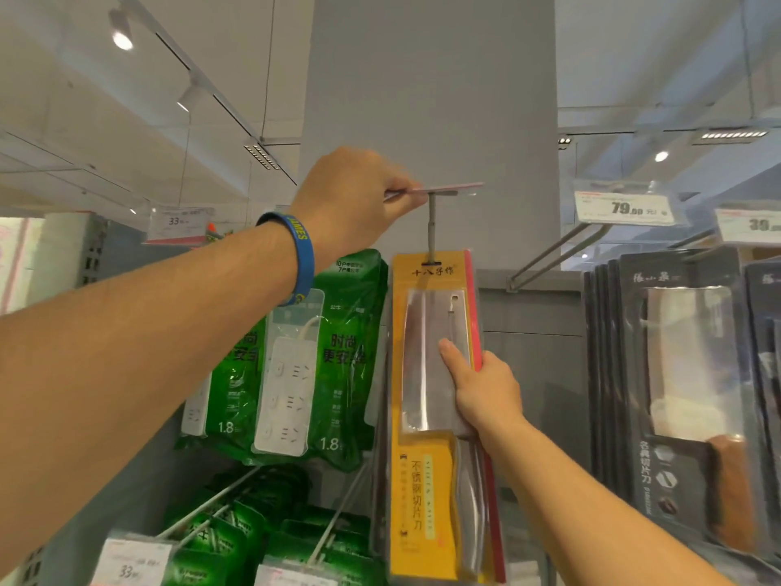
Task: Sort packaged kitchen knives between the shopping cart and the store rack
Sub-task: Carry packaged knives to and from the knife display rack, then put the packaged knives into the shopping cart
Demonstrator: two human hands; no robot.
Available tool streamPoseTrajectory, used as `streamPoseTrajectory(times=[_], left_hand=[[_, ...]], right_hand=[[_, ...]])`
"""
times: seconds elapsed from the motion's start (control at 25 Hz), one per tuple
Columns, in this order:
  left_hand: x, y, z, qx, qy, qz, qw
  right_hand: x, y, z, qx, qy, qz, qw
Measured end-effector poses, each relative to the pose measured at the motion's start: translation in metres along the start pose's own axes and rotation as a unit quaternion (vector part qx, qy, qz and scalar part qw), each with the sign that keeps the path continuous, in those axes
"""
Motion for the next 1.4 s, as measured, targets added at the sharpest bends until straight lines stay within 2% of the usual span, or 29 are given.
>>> streamPoseTrajectory(times=[0.32,0.4,0.48,0.6,0.68,0.72,0.76,0.8,0.88,0.92,1.0,1.12,1.24,1.36,1.4], left_hand=[[0.010,-0.001,-0.004,-0.018,-0.008,0.008,1.000],[0.017,-0.007,-0.006,-0.016,0.006,0.025,1.000],[0.026,-0.016,-0.011,-0.007,0.011,0.061,0.998],[0.067,-0.020,-0.018,0.097,0.062,0.061,0.992],[0.116,-0.027,-0.022,0.197,0.122,0.031,0.972],[0.144,-0.035,-0.025,0.269,0.168,0.036,0.948],[0.172,-0.048,-0.031,0.354,0.225,0.061,0.906],[0.199,-0.063,-0.041,0.437,0.287,0.096,0.847],[0.256,-0.096,-0.073,0.531,0.383,0.169,0.737],[0.284,-0.108,-0.092,0.553,0.408,0.195,0.700],[0.338,-0.127,-0.132,0.577,0.433,0.240,0.650],[0.438,-0.148,-0.217,0.600,0.459,0.357,0.550],[0.548,-0.143,-0.323,0.585,0.461,0.522,0.415],[0.625,-0.116,-0.412,0.569,0.442,0.632,0.285],[0.642,-0.104,-0.435,0.564,0.428,0.659,0.254]], right_hand=[[-0.028,-0.021,-0.019,0.073,-0.033,0.018,0.997],[-0.025,-0.014,-0.023,0.080,-0.039,0.035,0.995],[-0.011,-0.005,-0.033,0.141,-0.050,0.050,0.987],[0.027,0.020,-0.051,0.223,-0.025,0.002,0.974],[0.057,0.041,-0.056,0.155,0.009,-0.038,0.987],[0.073,0.049,-0.055,0.103,0.026,-0.043,0.993],[0.090,0.058,-0.055,0.055,0.039,-0.040,0.997],[0.108,0.066,-0.056,0.018,0.047,-0.030,0.998],[0.157,0.086,-0.070,-0.036,0.050,-0.014,0.998],[0.185,0.097,-0.082,-0.050,0.040,-0.010,0.998],[0.244,0.122,-0.118,-0.049,-0.011,-0.014,0.999],[0.350,0.168,-0.195,-0.022,-0.148,-0.049,0.988],[0.480,0.217,-0.263,0.012,-0.324,-0.112,0.939],[0.609,0.268,-0.297,0.034,-0.451,-0.201,0.869],[0.648,0.284,-0.304,0.041,-0.483,-0.224,0.845]])
Point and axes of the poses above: each hand's wrist, its own x-axis away from the middle knuckle, its own y-axis out of the back of the hand, z = x × y, the point moved 6 cm from there along -x, towards the middle knuckle, and after that the axes turned 2 degrees about -z, right-handed, at the moved point
